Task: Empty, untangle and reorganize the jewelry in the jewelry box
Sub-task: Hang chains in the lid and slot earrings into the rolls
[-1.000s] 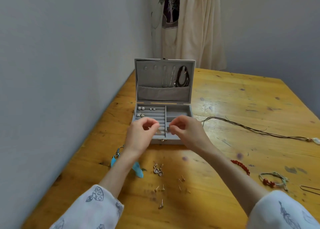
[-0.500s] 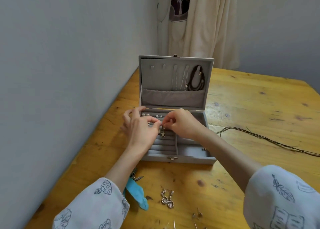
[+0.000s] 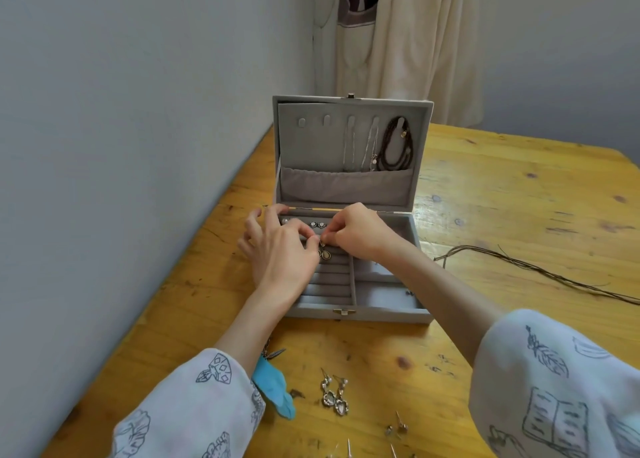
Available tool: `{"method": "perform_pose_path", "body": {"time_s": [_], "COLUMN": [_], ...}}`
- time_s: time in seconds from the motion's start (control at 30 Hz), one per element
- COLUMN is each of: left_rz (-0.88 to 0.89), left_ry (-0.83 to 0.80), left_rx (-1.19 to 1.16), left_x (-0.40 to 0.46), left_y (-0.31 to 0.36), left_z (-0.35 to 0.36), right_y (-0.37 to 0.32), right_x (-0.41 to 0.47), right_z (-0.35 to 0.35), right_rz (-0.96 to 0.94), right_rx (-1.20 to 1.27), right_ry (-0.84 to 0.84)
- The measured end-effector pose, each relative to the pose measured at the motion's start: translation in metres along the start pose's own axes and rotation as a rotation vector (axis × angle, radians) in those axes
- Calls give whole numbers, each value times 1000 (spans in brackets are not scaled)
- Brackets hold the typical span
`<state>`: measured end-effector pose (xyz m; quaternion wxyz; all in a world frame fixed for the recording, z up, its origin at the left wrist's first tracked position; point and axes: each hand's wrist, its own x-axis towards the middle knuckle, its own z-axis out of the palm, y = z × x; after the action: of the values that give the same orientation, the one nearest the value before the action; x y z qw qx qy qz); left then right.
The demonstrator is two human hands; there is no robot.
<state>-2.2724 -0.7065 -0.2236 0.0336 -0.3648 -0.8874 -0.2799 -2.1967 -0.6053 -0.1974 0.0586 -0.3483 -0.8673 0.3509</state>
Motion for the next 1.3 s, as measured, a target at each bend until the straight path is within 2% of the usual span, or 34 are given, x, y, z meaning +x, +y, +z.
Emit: {"method": "perform_pose_path", "body": {"time_s": [0.3,0.5,0.63,0.73,0.83,0.9,1.3], "left_rz": [47,114,157,214,306,301,381], "left_ry": [-7,22,86,75,-69,-147,-127], "left_rx": [52,-85,-142,-195,-266,-284,-116], "left_x": [-2,-30,-73,-105,-130,-141,-153], "left_y": [2,-3,-7,-11,-21,-29,-32], "left_z": [-3,-28,-45,-52,-53,-50,-43], "right_y": [5,6,16,27,30,29,17], "right_x": [-9,-60,-116,-150,-174,-181,-180], "right_z": [8,3,10,17,30,38,55], "right_rz": [-55,-105,-115,-79,-62,-68,-8], "right_rx": [-18,144,223,236,184,157,79], "right_ry": [153,286,276,218,140,119,196]}}
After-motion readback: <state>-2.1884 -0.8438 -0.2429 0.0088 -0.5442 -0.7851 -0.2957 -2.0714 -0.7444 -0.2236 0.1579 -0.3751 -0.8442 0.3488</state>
